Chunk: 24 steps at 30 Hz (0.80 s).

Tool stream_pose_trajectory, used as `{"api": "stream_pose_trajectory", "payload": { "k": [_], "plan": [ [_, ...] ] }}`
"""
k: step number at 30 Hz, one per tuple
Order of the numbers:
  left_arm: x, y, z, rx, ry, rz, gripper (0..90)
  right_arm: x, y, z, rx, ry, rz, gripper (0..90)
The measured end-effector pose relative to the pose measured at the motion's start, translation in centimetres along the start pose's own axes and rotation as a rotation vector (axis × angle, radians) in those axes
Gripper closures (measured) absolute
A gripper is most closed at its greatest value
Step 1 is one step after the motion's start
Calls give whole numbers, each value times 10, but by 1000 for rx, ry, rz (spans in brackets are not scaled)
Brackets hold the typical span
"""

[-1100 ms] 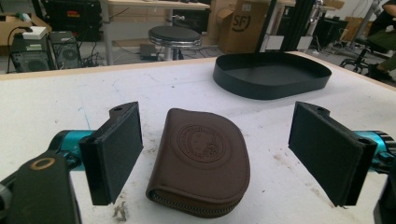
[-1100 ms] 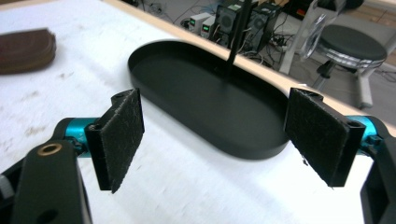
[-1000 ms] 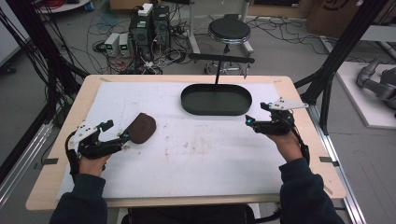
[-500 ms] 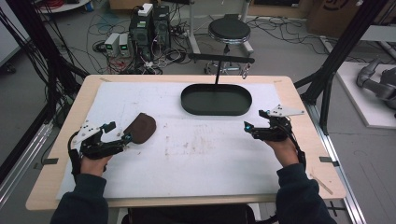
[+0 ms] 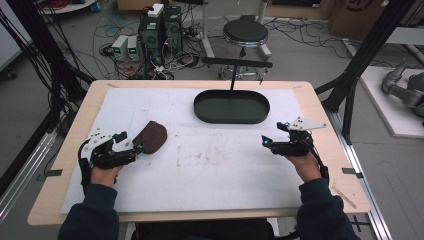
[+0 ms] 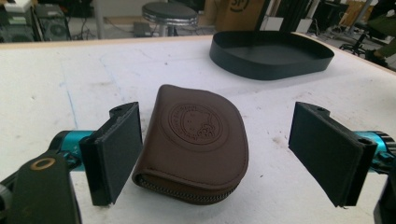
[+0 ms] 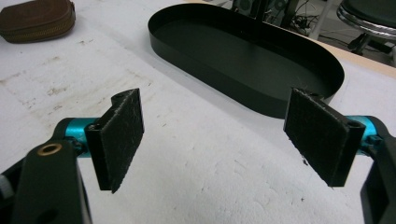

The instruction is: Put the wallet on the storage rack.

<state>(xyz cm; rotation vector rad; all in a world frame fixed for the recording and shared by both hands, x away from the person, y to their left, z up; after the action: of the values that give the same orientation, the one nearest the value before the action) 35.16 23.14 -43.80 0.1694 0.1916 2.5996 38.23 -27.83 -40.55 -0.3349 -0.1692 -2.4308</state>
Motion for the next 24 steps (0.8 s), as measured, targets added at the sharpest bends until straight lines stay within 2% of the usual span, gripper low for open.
{"api": "stream_pose_trajectory", "payload": {
  "k": [5,8,11,13,15,18,24],
  "plan": [
    [-13,-8,-1,21,-29,36,174,-3,6,-4,-23,-8,6,204],
    [-20,-13,3,25,-35,37,175,-3,5,-4,-20,-11,1,204],
    [-27,-17,6,1,-33,59,176,-3,3,-4,-7,-17,5,205],
    [-31,-21,6,22,-41,51,179,-3,1,-4,-1,-18,7,205],
    [-35,-23,3,30,-61,36,179,-3,-1,-3,7,-17,6,205],
    [-42,-26,-4,38,-118,27,179,-3,-3,-3,3,-23,4,205],
    [-49,-34,-15,35,-204,42,177,-7,-4,-5,-2,-37,3,205]
  ]
}}
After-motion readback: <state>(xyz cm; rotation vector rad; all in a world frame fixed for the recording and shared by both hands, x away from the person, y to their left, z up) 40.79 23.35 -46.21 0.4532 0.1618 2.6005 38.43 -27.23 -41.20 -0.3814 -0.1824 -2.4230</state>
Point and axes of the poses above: each handheld gripper's, and its own axes: x roughly backward along the jaws, z roughly out of its top, y roughly to its right, the point moved 4 cm from there along -x, roughly forward along the jaws, and after that the axes turned 13 degrees about y, right-handed, at the moved point
